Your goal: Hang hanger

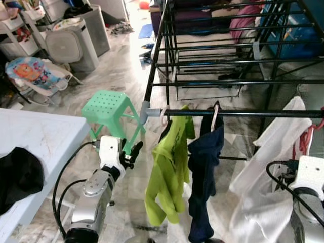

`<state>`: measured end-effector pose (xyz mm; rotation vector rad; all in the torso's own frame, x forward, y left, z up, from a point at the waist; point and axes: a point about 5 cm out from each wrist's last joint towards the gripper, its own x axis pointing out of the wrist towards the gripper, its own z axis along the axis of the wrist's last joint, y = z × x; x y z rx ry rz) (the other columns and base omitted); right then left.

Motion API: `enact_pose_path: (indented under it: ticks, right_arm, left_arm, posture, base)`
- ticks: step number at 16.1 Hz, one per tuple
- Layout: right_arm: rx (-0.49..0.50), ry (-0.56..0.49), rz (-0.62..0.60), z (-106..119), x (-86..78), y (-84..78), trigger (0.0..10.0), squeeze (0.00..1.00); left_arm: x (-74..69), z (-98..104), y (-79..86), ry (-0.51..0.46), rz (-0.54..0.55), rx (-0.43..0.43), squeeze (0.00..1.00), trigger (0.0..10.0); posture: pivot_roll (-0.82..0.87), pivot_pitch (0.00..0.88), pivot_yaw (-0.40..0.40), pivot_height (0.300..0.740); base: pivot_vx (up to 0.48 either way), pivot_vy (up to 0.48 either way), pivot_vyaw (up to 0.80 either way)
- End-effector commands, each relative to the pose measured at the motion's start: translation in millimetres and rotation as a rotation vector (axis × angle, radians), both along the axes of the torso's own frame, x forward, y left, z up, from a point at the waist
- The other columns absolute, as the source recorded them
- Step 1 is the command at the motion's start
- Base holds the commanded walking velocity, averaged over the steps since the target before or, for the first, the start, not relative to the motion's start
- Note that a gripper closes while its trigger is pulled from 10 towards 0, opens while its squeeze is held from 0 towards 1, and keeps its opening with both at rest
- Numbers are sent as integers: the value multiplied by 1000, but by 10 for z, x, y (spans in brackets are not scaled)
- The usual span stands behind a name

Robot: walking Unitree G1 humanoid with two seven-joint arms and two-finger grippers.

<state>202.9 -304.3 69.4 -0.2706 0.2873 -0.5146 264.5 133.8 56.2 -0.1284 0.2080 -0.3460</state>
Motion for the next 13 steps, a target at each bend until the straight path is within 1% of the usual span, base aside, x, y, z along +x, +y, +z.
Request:
enact_pose_path:
  ticks: [1,3,4,5,6,7,9,11,13]
  right_arm:
    - [-47,-57,-13,108,-32,41,10000,1000]
    - [-91,-69,-26,145,-101,58,10000,1000]
    - [-150,-92,-25,215,-149,86,10000,1000]
    - [-182,-106,-29,267,-190,123,10000,1000]
    - [-207,-104,-30,285,-246,178,10000,1000]
    - [-219,-97,-34,280,-294,205,10000,1000]
    - [-228,-92,-38,279,-345,229,10000,1000]
    - [-262,-98,-30,320,-419,272,10000,1000]
    - [-296,-101,-5,358,-402,313,10000,1000]
  left_arm:
    - [38,10,40,-7,10,13,0,10000]
    - [50,28,22,-16,7,10,0,10000]
    - [47,42,-7,-25,-11,9,0,10000]
    - [26,46,-49,-33,-40,11,0,10000]
    - [-12,30,-86,-21,-58,-6,0,10000]
    - [-32,16,-96,-8,-60,-21,0,10000]
    - [-41,4,-96,-4,-59,-25,0,10000]
    - [-20,25,-91,-11,-51,-29,0,10000]
    - [0,48,-100,-22,-43,-34,0,10000]
  posture:
    - [-129,0,128,740]
    - [-138,0,128,740]
    - [-138,0,128,740]
    - [-148,0,130,740]
    - [-159,0,138,740]
    - [-166,0,140,740]
    - [-169,0,140,740]
    - [-171,0,132,740]
    - [-168,0,123,740]
  base:
    - [0,0,0]
    - [0,0,0]
    - [0,0,0]
    - [0,0,0]
    - [0,0,0]
    - [0,0,0]
    - [0,0,0]
    - [0,0,0]
    - [0,0,0]
